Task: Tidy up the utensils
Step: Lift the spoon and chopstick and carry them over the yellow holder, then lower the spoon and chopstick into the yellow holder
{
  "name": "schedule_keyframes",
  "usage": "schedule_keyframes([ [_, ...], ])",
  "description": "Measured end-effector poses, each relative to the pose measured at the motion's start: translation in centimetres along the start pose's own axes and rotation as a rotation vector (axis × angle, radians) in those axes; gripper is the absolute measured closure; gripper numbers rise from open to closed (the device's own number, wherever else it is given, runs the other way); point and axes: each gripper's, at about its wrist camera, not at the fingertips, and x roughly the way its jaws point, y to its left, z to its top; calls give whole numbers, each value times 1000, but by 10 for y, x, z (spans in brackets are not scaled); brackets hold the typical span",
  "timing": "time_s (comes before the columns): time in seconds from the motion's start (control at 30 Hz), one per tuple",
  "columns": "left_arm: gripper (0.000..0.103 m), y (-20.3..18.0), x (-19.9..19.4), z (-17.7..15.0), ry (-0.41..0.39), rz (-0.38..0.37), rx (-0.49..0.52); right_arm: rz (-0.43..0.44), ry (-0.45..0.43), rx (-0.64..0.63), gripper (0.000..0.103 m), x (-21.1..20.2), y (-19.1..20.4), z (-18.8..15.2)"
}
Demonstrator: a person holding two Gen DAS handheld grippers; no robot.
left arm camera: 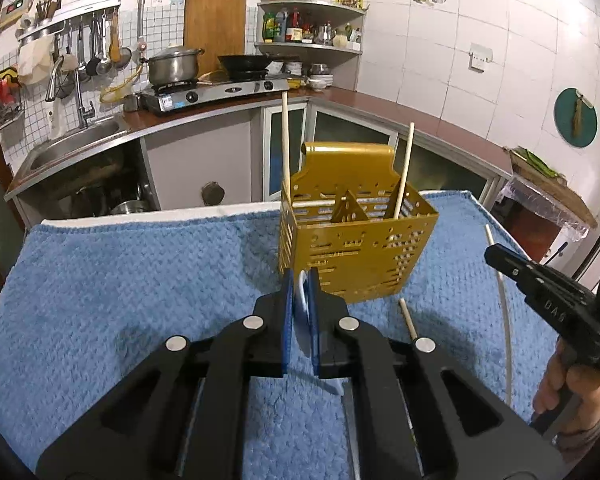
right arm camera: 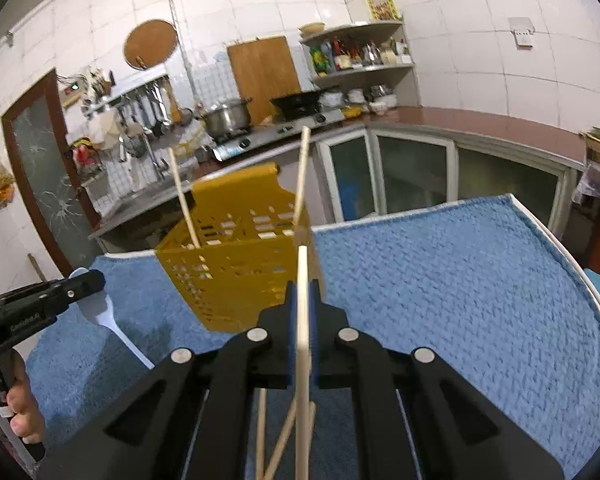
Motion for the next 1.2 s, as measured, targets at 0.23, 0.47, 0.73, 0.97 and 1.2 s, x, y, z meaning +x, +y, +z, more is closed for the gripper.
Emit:
schedule_keyframes([
  [0.23,98,-7,-1,9,-13,0,39,22,-2,29,97,10,1,6],
  [0.47,98,-5,-18,36,-53,-7,50,18,-87,16,97,2,4,37],
  [0.73,98,-11,-75,106,-184,6,100,57,-225,1,97,-18,19,116],
  [0.97,98,-31,-83,166,-268,80,185,27,-361,-62,97,-28,43,183],
  [1.2,98,-44,-9,156,-208,85,215,-19,-434,-81,97,6,45,183],
])
